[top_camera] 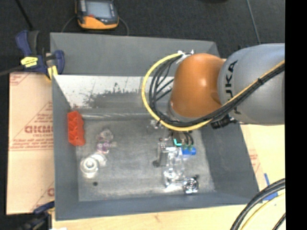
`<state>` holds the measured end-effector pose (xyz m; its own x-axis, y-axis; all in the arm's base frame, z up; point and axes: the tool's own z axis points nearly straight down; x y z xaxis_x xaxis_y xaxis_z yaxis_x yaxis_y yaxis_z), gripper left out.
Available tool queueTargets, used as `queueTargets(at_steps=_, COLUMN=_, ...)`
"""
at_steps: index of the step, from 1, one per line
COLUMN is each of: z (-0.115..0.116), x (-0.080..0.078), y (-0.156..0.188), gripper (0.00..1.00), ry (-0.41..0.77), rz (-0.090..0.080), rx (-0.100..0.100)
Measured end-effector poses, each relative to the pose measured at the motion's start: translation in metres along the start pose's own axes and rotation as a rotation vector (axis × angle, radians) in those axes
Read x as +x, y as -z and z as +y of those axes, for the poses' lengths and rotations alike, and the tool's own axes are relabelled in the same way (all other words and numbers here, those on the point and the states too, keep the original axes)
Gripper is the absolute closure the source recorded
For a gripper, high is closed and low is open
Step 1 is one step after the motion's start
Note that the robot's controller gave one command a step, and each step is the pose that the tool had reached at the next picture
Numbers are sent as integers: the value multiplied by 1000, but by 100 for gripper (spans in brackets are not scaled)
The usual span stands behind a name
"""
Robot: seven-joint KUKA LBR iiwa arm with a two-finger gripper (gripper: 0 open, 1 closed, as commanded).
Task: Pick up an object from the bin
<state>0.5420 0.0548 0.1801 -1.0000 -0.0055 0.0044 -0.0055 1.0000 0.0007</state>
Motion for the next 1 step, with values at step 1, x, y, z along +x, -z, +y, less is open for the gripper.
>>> queueTargets(at_steps=1, z=101, x=-19, y=-113, gripper=0, ry=-33, rz=-2, rx=-2)
